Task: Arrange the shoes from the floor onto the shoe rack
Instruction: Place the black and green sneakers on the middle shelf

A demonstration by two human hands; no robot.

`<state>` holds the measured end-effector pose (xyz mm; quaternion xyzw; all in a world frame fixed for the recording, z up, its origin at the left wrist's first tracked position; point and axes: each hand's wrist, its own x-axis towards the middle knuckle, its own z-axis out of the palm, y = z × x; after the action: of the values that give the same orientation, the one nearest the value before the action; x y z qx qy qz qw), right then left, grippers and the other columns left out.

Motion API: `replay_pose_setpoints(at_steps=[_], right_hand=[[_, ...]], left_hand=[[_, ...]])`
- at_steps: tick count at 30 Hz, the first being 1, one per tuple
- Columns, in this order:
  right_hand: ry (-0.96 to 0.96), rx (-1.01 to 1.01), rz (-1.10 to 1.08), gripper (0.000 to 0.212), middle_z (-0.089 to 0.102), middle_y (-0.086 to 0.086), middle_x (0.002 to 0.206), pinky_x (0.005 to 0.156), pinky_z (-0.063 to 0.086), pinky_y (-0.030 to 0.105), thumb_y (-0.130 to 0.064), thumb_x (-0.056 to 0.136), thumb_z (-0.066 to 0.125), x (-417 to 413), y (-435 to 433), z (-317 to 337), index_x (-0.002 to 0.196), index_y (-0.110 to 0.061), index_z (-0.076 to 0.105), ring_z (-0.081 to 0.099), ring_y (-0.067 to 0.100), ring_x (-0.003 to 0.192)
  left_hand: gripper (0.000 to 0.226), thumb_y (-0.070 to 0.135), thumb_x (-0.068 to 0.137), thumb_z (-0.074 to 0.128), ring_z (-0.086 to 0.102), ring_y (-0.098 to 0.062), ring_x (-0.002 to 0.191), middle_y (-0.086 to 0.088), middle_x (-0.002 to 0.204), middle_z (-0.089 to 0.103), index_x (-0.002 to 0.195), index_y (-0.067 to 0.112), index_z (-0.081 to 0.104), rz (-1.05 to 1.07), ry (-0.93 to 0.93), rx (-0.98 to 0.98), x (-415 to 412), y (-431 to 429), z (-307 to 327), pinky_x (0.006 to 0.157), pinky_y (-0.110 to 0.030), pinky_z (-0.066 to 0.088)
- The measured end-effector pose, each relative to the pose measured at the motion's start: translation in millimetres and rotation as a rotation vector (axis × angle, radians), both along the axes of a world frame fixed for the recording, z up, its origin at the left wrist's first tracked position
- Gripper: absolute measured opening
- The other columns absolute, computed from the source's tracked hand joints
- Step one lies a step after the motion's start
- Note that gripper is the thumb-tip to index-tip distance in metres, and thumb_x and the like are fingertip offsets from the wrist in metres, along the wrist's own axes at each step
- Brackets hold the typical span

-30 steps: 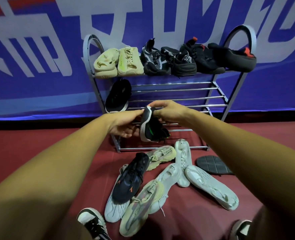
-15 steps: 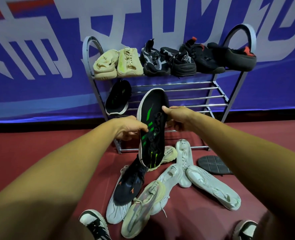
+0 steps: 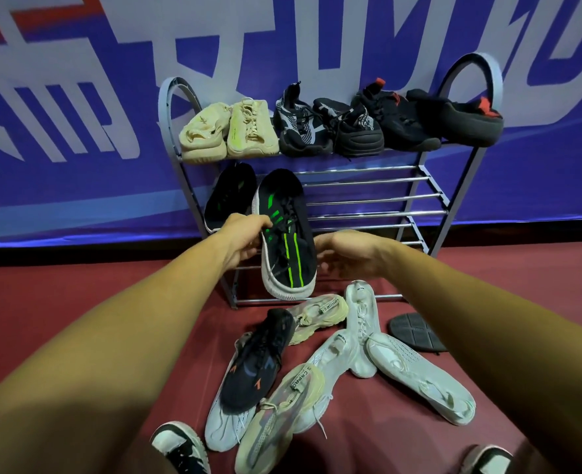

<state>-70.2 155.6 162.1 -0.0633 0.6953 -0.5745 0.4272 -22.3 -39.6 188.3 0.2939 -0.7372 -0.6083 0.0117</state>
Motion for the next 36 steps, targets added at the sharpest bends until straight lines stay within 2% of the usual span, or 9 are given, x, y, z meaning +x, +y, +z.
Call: replay_pose_setpoints(at_steps=[5,9,16,18,21,25,28,32,36], right_hand=[[0.051,-0.14,-0.099,0.025,0.042,-0.005,0.059,0.056,0.028,0.026,-0.022,0.095,0.043,-1,-3,8,0.072,-0.021,0.053,0.042,0.011,0.058],[0.043,-0.203,-0.058,0.014,0.039,-0.002,0.066,0.057,0.026,0.029,-0.026,0.086,0.055,1,-6,9,0.074,-0.021,0.048,0.042,0.012,0.056],[0.166,-0.225,-0.196,0.028,0.061,-0.007,0.06,0.053,0.032,0.024,0.002,0.084,0.05,-8,-13,-5,0.1,-0.013,0.067,0.045,0.003,0.042],[0.178,-0.218,-0.258,0.034,0.072,-0.003,0.078,0.066,0.042,0.029,-0.006,0.078,0.059,-14,-15,-7,0.109,-0.013,0.07,0.059,0.007,0.061],[0.194,-0.222,-0.273,0.049,0.076,0.004,0.106,0.078,0.041,0.034,-0.011,0.072,0.071,-15,-19,-8,0.121,-0.011,0.064,0.062,0.017,0.091],[0.21,-0.254,-0.307,0.039,0.074,0.002,0.108,0.076,0.04,0.03,-0.009,0.088,0.069,-13,-29,-12,0.125,-0.014,0.058,0.066,0.016,0.096],[0.231,-0.285,-0.366,0.046,0.071,-0.001,0.114,0.092,0.045,0.032,-0.018,0.088,0.074,-14,-39,-17,0.129,-0.011,0.056,0.065,0.017,0.108],[0.258,-0.34,-0.338,0.052,0.072,0.0,0.122,0.1,0.043,0.038,-0.024,0.08,0.077,-14,-47,-21,0.13,-0.017,0.063,0.063,0.019,0.119],[0.204,-0.308,-0.193,0.064,0.071,-0.008,0.123,0.101,0.033,0.044,-0.019,0.072,0.076,-21,-50,-16,0.13,-0.042,0.058,0.058,0.02,0.124]], left_hand=[[0.009,0.015,0.083,0.06,0.047,-0.011,0.041,0.0,0.056,0.053,0.077,0.016,0.055,-0.042,0.02,0.159,0,1,5,0.045,-0.015,0.042],[0.018,0.025,0.077,0.065,0.061,-0.025,0.076,-0.013,0.093,0.063,0.094,0.018,0.065,-0.094,0.001,0.202,-2,-1,4,0.073,-0.032,0.05],[0.003,0.025,0.08,0.061,0.053,-0.013,0.065,0.001,0.079,0.064,0.082,0.023,0.059,-0.189,-0.076,0.081,0,-1,9,0.062,-0.027,0.038],[0.005,0.016,0.078,0.058,0.055,-0.014,0.07,0.002,0.079,0.064,0.076,0.02,0.057,-0.18,-0.06,0.088,-1,0,8,0.065,-0.028,0.04],[0.012,0.011,0.078,0.056,0.046,-0.009,0.048,0.007,0.054,0.051,0.072,0.021,0.053,-0.179,-0.054,0.14,0,-1,7,0.054,-0.024,0.035],[0.027,0.012,0.077,0.051,0.039,-0.007,0.046,0.009,0.056,0.048,0.09,0.034,0.062,-0.21,-0.098,0.115,0,-4,4,0.057,-0.024,0.031],[0.019,0.001,0.08,0.052,0.036,-0.004,0.033,0.008,0.045,0.044,0.074,0.018,0.055,-0.11,-0.021,0.085,-5,4,3,0.052,-0.023,0.029],[0.022,0.0,0.083,0.055,0.053,-0.004,0.049,0.01,0.053,0.059,0.072,0.019,0.06,-0.113,0.016,0.086,-7,5,3,0.055,-0.022,0.038],[0.013,0.021,0.091,0.055,0.043,-0.005,0.061,0.013,0.057,0.054,0.079,0.026,0.057,-0.152,-0.098,0.057,-5,-13,-6,0.065,-0.027,0.031]])
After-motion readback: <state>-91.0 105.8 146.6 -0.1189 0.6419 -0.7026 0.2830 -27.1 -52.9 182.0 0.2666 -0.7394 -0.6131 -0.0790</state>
